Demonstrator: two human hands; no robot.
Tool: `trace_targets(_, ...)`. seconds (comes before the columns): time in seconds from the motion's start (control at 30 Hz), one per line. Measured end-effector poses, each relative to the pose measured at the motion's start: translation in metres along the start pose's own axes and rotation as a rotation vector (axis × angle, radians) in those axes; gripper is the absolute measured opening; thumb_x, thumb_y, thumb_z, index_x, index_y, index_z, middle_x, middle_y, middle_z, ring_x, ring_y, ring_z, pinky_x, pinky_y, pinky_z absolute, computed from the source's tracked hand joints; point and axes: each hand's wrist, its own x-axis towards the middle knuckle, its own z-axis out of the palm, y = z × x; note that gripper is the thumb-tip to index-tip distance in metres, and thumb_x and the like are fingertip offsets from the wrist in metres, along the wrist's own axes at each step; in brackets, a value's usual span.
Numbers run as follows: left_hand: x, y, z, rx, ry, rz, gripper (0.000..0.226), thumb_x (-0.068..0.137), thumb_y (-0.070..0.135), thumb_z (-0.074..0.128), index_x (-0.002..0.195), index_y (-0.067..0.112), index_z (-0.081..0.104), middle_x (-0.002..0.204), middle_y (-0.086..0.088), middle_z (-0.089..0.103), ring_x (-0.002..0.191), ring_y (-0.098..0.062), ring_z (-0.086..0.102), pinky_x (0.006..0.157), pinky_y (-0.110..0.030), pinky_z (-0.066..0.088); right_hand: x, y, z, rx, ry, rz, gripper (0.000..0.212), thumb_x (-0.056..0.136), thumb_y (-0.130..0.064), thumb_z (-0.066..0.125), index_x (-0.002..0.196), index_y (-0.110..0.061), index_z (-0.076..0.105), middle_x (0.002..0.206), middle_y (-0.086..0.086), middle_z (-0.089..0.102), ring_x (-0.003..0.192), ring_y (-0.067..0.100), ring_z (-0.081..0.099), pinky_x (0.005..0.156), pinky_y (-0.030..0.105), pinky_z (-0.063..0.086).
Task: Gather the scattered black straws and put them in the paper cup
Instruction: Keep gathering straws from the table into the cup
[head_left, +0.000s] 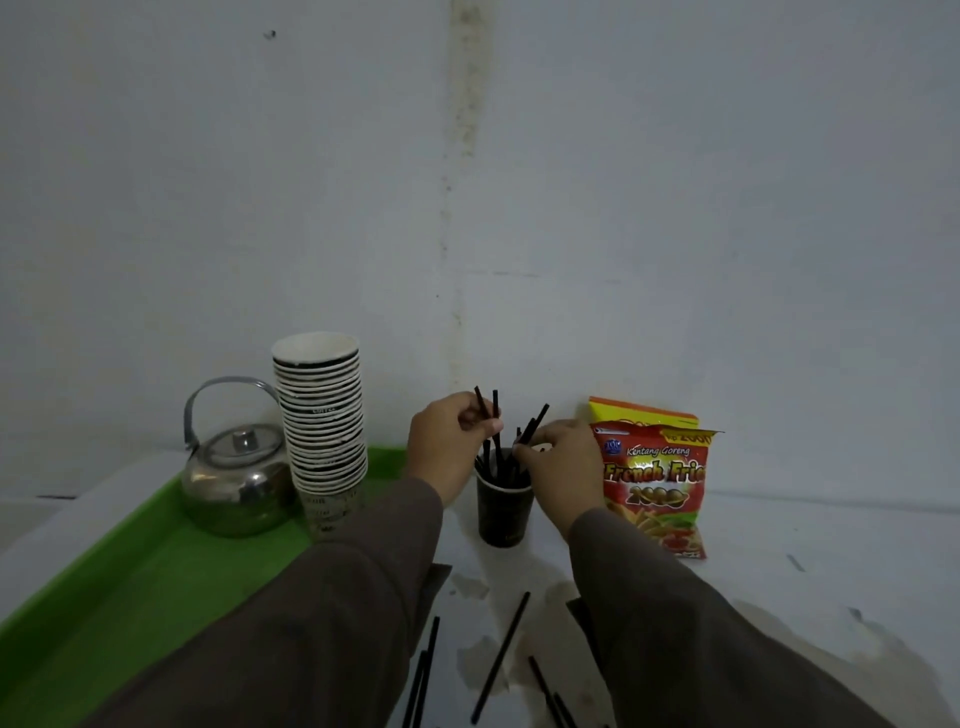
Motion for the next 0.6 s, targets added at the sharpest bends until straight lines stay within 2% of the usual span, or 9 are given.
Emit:
trace_targets(0.13,-0.001,-0.007,0.008,0.089,-0.079,0.008,0.011,0.079,0.013,0.068,0.088,0.007,0.069,0.085,-0.01,0.071,0.081,-0.02,0.064,0.074,-0.029,0.051,0.002,0.002,0.006,-0.002,-0.09,0.014,0.015,0.08,-0.017,0.067,0.09,-0.006,0.067,0.114,0.009,0.055,0.101,0.021,0.055,0.085,0.028,0.045)
trace_targets(0.23,-0.001,-0.011,0.013,0.15,-0.144,0.0,0.013,0.08,0.013,0.068,0.091,0.008,0.069,0.092,-0.01,0.071,0.086,-0.021,0.064,0.077,-0.028,0.051,-0.001,-0.002,0.006,0.089,-0.127,0.044,0.022,0.086,-0.011,0.058,0.107,-0.009,0.061,0.123,0.01,0.055,0.11,0.022,0.055,0.089,0.027,0.045)
trace_targets(0.3,-0.002,-0.012,0.015,0.142,-0.158,-0.003,0.017,0.081,0.009,0.066,0.097,0.01,0.069,0.096,-0.009,0.07,0.089,-0.02,0.063,0.077,-0.025,0.048,-0.003,-0.005,0.005,0.166,-0.155,0.034,0.038,0.087,-0.002,0.052,0.123,-0.016,0.05,0.132,0.009,0.05,0.119,0.023,0.05,0.093,0.027,0.042)
trace_targets(0.4,-0.003,-0.01,0.013,0.106,-0.144,0.008,0.035,0.081,0.002,0.064,0.113,0.015,0.061,0.103,-0.005,0.062,0.093,-0.018,0.056,0.079,-0.023,0.043,-0.003,-0.009,0.004,0.252,-0.217,0.006,0.062,0.087,0.005,0.047,0.137,-0.028,0.031,0.142,0.007,0.041,0.129,0.026,0.041,0.102,0.035,0.04)
trace_targets(0.5,-0.002,-0.009,0.008,0.127,-0.177,0.047,0.056,0.084,0.0,0.061,0.134,0.018,0.044,0.132,-0.006,0.051,0.116,-0.019,0.049,0.097,-0.026,0.04,-0.001,-0.008,0.006,0.203,-0.279,-0.023,0.055,0.092,-0.003,0.043,0.14,-0.026,0.03,0.15,0.004,0.032,0.137,0.024,0.03,0.11,0.038,0.03)
trace_targets(0.6,-0.002,-0.01,0.007,0.221,-0.323,0.081,0.058,0.091,0.007,0.052,0.143,0.018,0.028,0.152,-0.004,0.028,0.14,-0.02,0.023,0.115,-0.031,0.021,0.0,-0.006,0.003,0.208,-0.32,-0.038,0.047,0.096,-0.012,0.034,0.141,-0.025,0.03,0.153,0.002,0.026,0.141,0.019,0.022,0.116,0.038,0.021)
